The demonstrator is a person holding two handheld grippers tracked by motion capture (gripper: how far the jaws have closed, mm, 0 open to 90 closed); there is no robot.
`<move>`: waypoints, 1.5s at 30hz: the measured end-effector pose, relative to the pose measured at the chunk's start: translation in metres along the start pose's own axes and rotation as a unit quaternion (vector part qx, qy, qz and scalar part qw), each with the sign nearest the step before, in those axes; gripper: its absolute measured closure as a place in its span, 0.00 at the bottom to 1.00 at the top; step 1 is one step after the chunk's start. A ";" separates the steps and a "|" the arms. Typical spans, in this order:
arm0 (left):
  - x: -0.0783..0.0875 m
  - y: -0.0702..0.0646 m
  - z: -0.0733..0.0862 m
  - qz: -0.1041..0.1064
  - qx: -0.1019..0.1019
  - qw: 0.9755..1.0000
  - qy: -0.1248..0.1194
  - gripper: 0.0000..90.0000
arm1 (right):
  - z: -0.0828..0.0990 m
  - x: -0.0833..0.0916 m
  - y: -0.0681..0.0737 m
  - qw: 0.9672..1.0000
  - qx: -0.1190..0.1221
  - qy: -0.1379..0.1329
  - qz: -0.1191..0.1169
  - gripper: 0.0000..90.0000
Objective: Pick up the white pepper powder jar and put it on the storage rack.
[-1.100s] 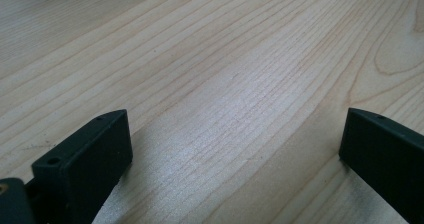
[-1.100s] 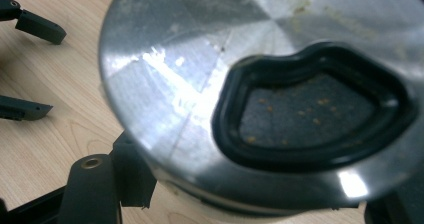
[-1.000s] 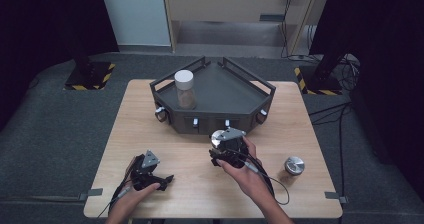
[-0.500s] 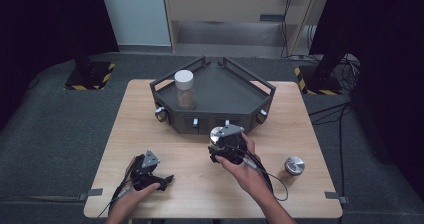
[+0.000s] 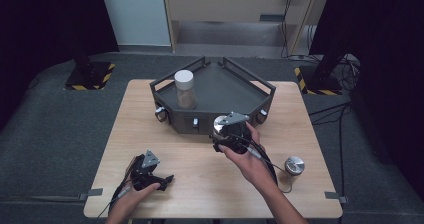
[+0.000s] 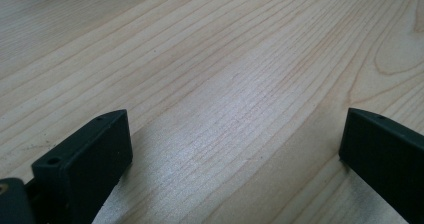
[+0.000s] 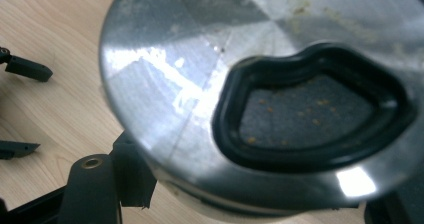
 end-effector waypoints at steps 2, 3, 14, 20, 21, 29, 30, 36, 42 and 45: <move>0.000 0.000 0.000 0.000 0.000 1.000 0.000 0.00 | -0.002 0.000 -0.001 1.000 0.000 0.000 0.001 0.34; 0.000 0.000 0.000 0.000 0.000 1.000 0.000 0.00 | -0.003 0.000 -0.001 1.000 0.001 -0.001 0.002 0.34; 0.000 0.000 0.000 0.000 0.000 1.000 0.000 0.00 | -0.015 0.002 -0.007 1.000 0.000 -0.003 0.006 0.34; 0.000 0.000 0.000 0.000 0.001 1.000 0.000 0.00 | -0.023 0.004 -0.010 1.000 -0.002 -0.007 0.008 0.34; 0.000 0.000 0.000 0.000 0.001 1.000 -0.001 0.00 | -0.024 0.004 -0.010 1.000 -0.003 -0.007 0.008 0.34; 0.000 0.000 0.000 0.000 0.001 1.000 -0.001 0.00 | -0.033 0.004 -0.015 1.000 -0.004 -0.012 0.011 0.34; 0.000 0.000 0.000 0.000 0.000 1.000 -0.001 0.00 | -0.034 0.004 -0.015 1.000 -0.004 -0.013 0.011 0.34; 0.000 0.000 0.000 0.000 0.000 1.000 -0.001 0.00 | -0.041 0.002 -0.021 1.000 -0.007 -0.014 0.015 0.34; 0.000 0.000 0.000 0.000 0.001 1.000 -0.001 0.00 | -0.046 -0.003 -0.026 1.000 -0.013 -0.014 0.019 0.34; 0.000 0.000 0.000 0.000 0.001 1.000 -0.001 0.00 | -0.049 -0.004 -0.029 1.000 -0.015 -0.015 0.021 0.34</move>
Point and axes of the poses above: each handheld gripper's, and its own axes: x roughly backward along the jaws, z roughly out of its underside, y roughly to its left, the point moved 7 cm from there along -x, roughly forward along the jaws, and after that the axes turned 8 degrees about -y, right-handed, at the moved point
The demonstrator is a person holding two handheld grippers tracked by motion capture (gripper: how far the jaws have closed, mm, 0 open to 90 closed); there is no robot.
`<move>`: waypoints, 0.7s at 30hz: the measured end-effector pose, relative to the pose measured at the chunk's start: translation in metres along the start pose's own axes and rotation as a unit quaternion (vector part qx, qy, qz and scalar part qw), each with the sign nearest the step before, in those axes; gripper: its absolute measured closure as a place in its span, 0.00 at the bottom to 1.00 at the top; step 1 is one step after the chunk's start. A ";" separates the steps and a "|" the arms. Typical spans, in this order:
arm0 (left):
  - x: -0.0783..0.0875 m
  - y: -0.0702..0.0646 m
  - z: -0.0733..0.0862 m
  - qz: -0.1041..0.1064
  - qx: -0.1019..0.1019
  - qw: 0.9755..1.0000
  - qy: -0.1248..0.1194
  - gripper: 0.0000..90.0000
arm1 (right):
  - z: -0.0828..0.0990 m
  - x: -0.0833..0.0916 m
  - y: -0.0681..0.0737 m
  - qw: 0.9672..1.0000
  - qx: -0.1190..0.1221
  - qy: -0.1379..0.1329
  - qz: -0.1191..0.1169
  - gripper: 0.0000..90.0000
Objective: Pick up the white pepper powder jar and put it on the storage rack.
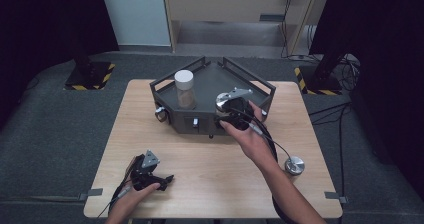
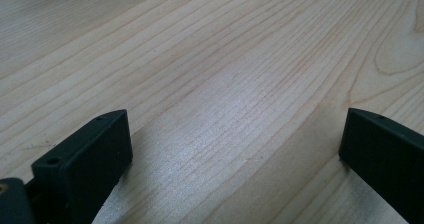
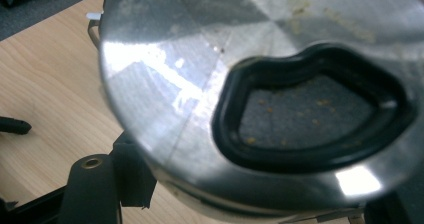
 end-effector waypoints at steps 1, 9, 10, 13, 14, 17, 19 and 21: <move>0.000 0.000 0.000 0.000 0.000 1.000 0.000 0.00 | -0.001 -0.001 -0.001 1.000 0.000 0.000 0.001 0.34; 0.000 0.000 0.000 0.000 0.000 1.000 0.000 0.00 | -0.014 -0.007 -0.008 1.000 0.000 0.003 0.008 0.34; 0.000 0.000 0.000 0.000 0.000 1.000 0.000 0.00 | -0.016 -0.008 -0.009 1.000 0.001 0.002 0.008 0.34; 0.000 0.000 0.000 0.000 0.000 1.000 0.000 0.00 | -0.022 -0.012 -0.011 1.000 0.001 0.002 0.010 0.34; 0.000 0.000 0.000 0.000 0.000 1.000 0.000 0.00 | -0.023 -0.013 -0.012 1.000 0.001 0.001 0.010 0.34; 0.000 0.000 0.000 0.000 0.000 1.000 0.000 0.00 | -0.027 -0.017 -0.015 1.000 0.000 0.000 0.011 0.34; 0.000 0.000 0.000 0.000 0.000 1.000 0.000 0.00 | -0.031 -0.020 -0.018 1.000 -0.002 0.000 0.012 0.34; 0.000 0.000 0.000 0.000 0.001 1.000 0.000 0.00 | -0.033 -0.023 -0.020 1.000 -0.001 0.000 0.013 0.34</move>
Point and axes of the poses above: each handheld gripper's, and its own axes: x roughly backward along the jaws, z roughly out of its underside, y roughly to its left, the point moved 7 cm from there along -x, roughly forward along the jaws, and after that the axes turned 8 degrees about -y, right-handed, at the moved point
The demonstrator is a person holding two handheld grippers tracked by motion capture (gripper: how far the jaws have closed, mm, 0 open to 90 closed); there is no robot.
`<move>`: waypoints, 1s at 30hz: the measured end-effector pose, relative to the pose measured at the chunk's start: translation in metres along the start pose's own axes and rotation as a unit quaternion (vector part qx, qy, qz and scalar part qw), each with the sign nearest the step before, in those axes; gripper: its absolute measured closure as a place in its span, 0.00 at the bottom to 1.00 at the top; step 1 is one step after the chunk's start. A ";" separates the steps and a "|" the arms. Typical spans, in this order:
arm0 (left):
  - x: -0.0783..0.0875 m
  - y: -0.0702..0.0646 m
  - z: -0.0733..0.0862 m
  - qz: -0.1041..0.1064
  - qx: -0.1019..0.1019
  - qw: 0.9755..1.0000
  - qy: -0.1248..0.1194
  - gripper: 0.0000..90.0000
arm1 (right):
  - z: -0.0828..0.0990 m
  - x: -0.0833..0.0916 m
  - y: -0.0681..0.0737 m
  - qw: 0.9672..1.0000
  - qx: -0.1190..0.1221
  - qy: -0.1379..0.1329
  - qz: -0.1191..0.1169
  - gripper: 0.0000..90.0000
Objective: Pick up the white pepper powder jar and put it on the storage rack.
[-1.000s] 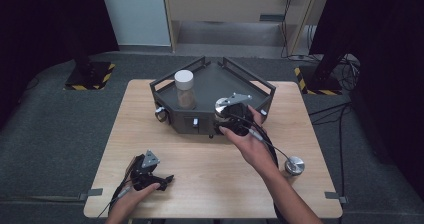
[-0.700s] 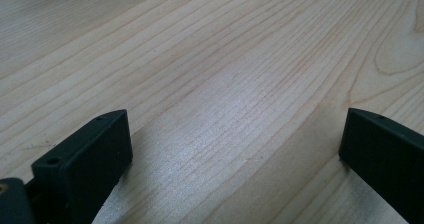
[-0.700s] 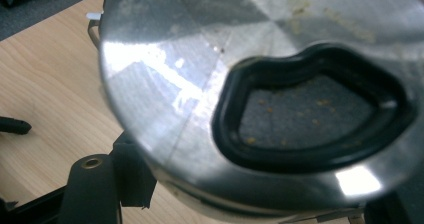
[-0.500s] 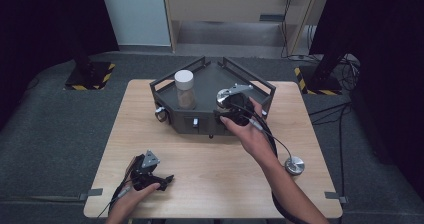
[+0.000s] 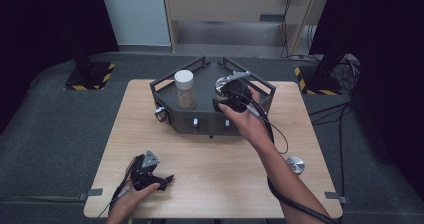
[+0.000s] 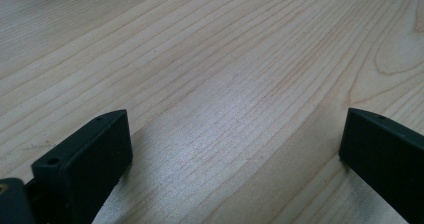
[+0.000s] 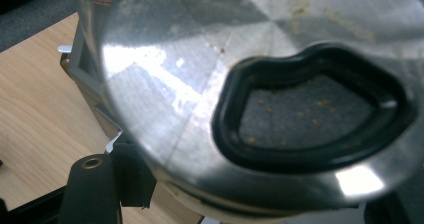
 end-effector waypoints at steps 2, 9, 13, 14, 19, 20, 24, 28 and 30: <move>0.000 0.000 0.000 0.000 0.000 1.000 0.000 0.00 | -0.002 -0.004 -0.001 1.000 0.001 0.002 0.001 0.34; 0.000 0.000 0.000 0.000 -0.001 1.000 0.001 0.00 | -0.009 -0.018 -0.005 1.000 -0.002 0.009 0.002 0.34; 0.000 0.000 0.000 0.000 -0.001 1.000 0.001 0.00 | -0.013 -0.026 -0.007 1.000 -0.007 0.011 0.000 0.34; 0.000 0.000 0.000 0.000 -0.001 1.000 0.001 0.00 | -0.013 -0.028 -0.008 1.000 -0.008 0.012 0.001 0.34; 0.000 0.000 0.000 0.001 -0.001 1.000 0.002 0.00 | -0.017 -0.037 -0.012 1.000 -0.013 0.016 0.003 0.34; 0.000 0.001 -0.001 0.001 -0.002 1.000 0.003 0.00 | -0.017 -0.039 -0.013 1.000 -0.014 0.017 0.004 0.34; 0.000 0.001 -0.001 0.001 -0.003 1.000 0.002 0.00 | -0.016 -0.046 -0.015 1.000 -0.022 0.020 0.003 0.34; 0.000 0.001 -0.001 0.001 -0.003 1.000 0.002 0.00 | -0.014 -0.052 -0.014 1.000 -0.022 0.019 0.004 0.34; 0.000 0.001 -0.001 0.001 -0.003 1.000 0.002 0.00 | -0.014 -0.055 -0.014 0.999 -0.024 0.022 0.002 0.34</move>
Point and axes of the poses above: each handheld gripper's, and its own axes: x roughly backward along the jaws, z roughly out of its underside, y roughly to its left, the point moved 7 cm from there along -x, roughly forward along the jaws, and after that the axes turned 8 degrees about -y, right-handed, at the moved point
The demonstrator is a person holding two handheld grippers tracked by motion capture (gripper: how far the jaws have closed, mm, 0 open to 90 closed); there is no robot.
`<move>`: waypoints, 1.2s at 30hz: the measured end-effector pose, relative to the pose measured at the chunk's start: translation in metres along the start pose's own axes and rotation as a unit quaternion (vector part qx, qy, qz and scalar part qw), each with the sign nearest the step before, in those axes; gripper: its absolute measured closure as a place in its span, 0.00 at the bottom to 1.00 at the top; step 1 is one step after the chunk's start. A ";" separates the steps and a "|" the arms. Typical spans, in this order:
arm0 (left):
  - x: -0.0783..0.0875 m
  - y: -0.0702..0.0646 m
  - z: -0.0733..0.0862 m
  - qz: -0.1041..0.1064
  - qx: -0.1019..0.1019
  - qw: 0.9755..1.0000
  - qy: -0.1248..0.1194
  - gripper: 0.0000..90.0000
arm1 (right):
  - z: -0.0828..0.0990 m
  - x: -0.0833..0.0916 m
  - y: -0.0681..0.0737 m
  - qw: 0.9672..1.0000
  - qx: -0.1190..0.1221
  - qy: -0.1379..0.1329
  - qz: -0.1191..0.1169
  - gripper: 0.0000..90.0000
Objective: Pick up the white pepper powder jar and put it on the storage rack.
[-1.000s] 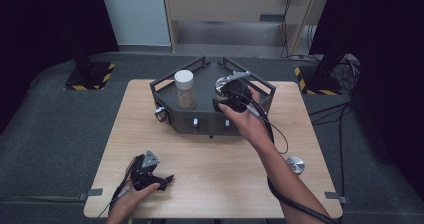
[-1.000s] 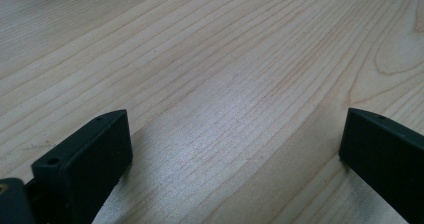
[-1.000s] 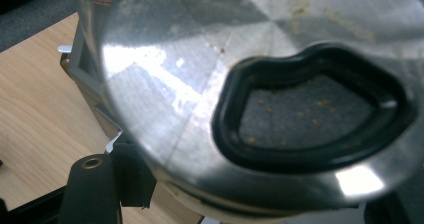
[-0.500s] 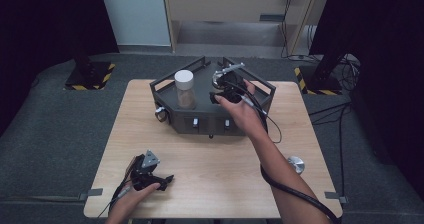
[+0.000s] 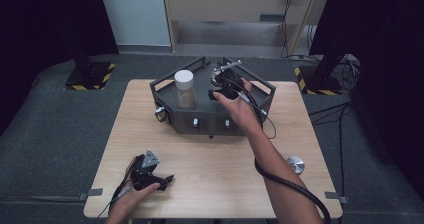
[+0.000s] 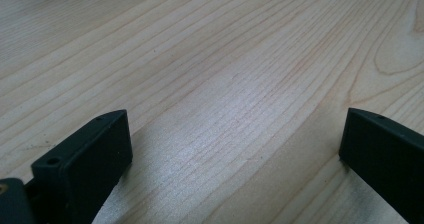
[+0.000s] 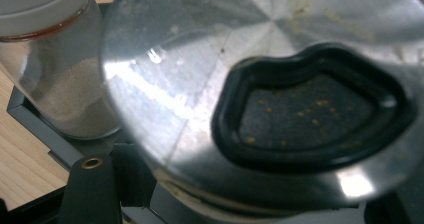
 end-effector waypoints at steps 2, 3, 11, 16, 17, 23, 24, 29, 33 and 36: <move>0.000 0.000 0.000 0.000 0.000 1.000 0.000 0.00 | 0.001 -0.003 0.001 1.000 -0.004 0.003 -0.002 0.34; 0.000 0.000 0.000 0.000 0.000 1.000 0.000 0.00 | 0.002 -0.004 0.001 1.000 -0.001 0.004 -0.002 0.34; 0.000 0.000 0.000 0.000 0.001 1.000 0.000 0.00 | 0.005 -0.013 0.002 1.000 -0.007 0.013 -0.001 0.34; 0.000 0.000 0.000 0.000 0.000 1.000 0.000 0.00 | 0.008 -0.017 0.004 1.000 -0.002 0.017 -0.005 0.34; 0.000 0.000 0.000 0.000 0.000 1.000 0.000 0.00 | 0.008 -0.018 0.004 1.000 -0.003 0.018 -0.006 0.34; 0.000 0.000 0.000 0.000 0.000 1.000 0.000 0.00 | 0.011 -0.022 0.006 1.000 -0.005 0.023 -0.009 0.34; 0.000 0.000 0.000 0.001 0.000 1.000 0.001 0.00 | 0.011 -0.023 0.006 1.000 -0.006 0.023 -0.009 0.34; 0.000 0.000 0.000 0.000 0.000 1.000 0.000 0.00 | 0.013 -0.025 0.007 1.000 -0.009 0.027 -0.011 0.34; 0.000 0.000 0.000 0.000 0.000 1.000 0.000 0.00 | 0.014 -0.026 0.005 0.999 -0.013 0.027 -0.013 0.34; 0.000 0.000 0.000 0.001 0.000 1.000 0.001 0.00 | 0.015 -0.026 0.004 0.999 -0.015 0.026 -0.013 0.34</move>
Point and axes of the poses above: each handheld gripper's, and its own axes: x roughly backward along the jaws, z roughly out of its underside, y roughly to its left, the point moved 7 cm from there along -x, roughly forward along the jaws, and after that the axes turned 8 degrees about -y, right-handed, at the moved point
